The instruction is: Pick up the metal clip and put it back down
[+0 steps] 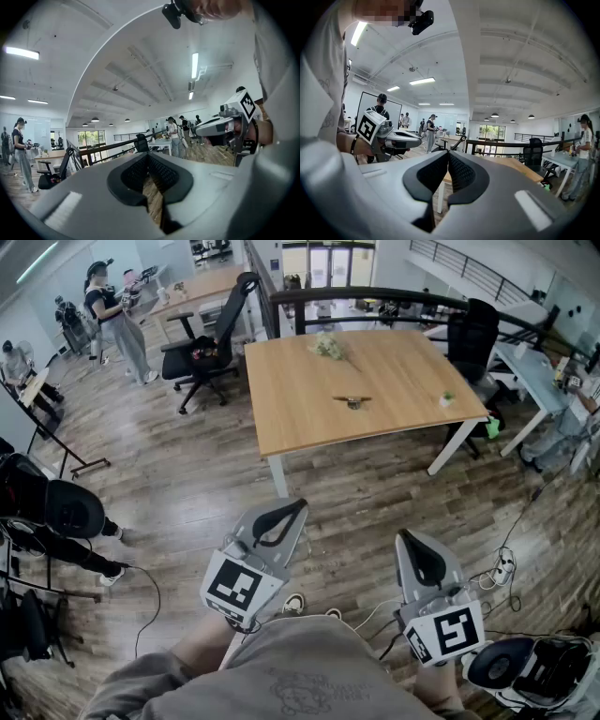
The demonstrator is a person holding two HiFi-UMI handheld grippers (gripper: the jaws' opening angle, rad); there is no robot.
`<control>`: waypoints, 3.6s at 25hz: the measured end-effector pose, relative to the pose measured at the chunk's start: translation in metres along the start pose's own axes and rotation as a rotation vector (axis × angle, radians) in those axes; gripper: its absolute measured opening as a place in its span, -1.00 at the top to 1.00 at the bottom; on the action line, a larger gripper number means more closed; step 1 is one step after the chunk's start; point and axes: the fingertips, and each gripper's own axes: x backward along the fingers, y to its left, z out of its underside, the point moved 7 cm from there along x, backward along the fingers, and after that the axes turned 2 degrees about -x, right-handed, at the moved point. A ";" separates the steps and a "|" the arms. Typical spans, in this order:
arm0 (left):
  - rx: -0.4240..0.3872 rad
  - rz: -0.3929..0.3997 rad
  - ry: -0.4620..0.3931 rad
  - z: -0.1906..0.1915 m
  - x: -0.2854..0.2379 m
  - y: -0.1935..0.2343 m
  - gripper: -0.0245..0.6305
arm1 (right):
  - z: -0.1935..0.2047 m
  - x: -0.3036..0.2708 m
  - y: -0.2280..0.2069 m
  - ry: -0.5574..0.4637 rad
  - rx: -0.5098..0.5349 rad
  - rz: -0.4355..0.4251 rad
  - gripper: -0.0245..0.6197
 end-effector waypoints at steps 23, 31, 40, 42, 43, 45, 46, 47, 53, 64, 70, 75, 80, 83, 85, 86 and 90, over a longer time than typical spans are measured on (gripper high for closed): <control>0.030 -0.095 -0.002 -0.008 -0.034 -0.066 0.73 | 0.046 0.043 -0.064 0.004 -0.141 -0.019 0.88; 0.034 -0.108 0.003 -0.003 -0.057 -0.050 0.13 | 0.050 0.025 -0.080 0.003 -0.156 -0.002 0.89; 0.038 -0.118 0.024 0.007 -0.119 0.004 0.13 | 0.052 -0.043 -0.125 0.034 -0.167 0.015 0.88; 0.044 -0.113 0.027 0.012 -0.137 0.019 0.13 | 0.053 -0.063 -0.137 0.044 -0.160 0.015 0.88; 0.045 -0.110 0.027 0.013 -0.146 0.027 0.13 | 0.052 -0.074 -0.144 0.047 -0.159 0.018 0.88; 0.040 -0.104 0.028 0.015 -0.165 0.045 0.13 | 0.050 -0.094 -0.158 0.053 -0.159 0.026 0.88; 0.039 -0.101 0.032 0.017 -0.175 0.054 0.13 | 0.050 -0.105 -0.165 0.059 -0.160 0.031 0.88; 0.040 -0.097 0.037 0.019 -0.185 0.063 0.13 | 0.050 -0.116 -0.172 0.068 -0.160 0.036 0.88; 0.027 -0.062 0.068 0.032 -0.250 0.127 0.13 | 0.055 -0.194 -0.210 0.136 -0.173 0.058 0.88; 0.018 0.000 0.089 0.053 -0.358 0.239 0.13 | 0.039 -0.325 -0.273 0.157 -0.177 0.108 0.88; 0.049 0.000 0.087 0.061 -0.398 0.275 0.13 | 0.040 -0.364 -0.297 0.186 -0.186 0.121 0.88; 0.059 0.006 0.095 0.067 -0.427 0.290 0.13 | 0.046 -0.385 -0.323 0.230 -0.181 0.121 0.89; 0.074 -0.030 0.116 0.066 -0.454 0.308 0.13 | 0.038 -0.413 -0.353 0.236 -0.176 0.092 0.89; 0.055 -0.053 0.119 0.068 -0.476 0.304 0.13 | 0.046 -0.426 -0.378 0.226 -0.177 0.055 0.88; 0.043 -0.082 0.110 0.064 -0.493 0.305 0.13 | 0.051 -0.433 -0.401 0.231 -0.176 0.025 0.89; 0.041 -0.101 0.109 0.061 -0.502 0.307 0.13 | 0.052 -0.437 -0.414 0.236 -0.175 0.009 0.88; 0.035 -0.187 0.145 0.056 -0.535 0.311 0.13 | 0.057 -0.458 -0.462 0.246 -0.176 -0.067 0.88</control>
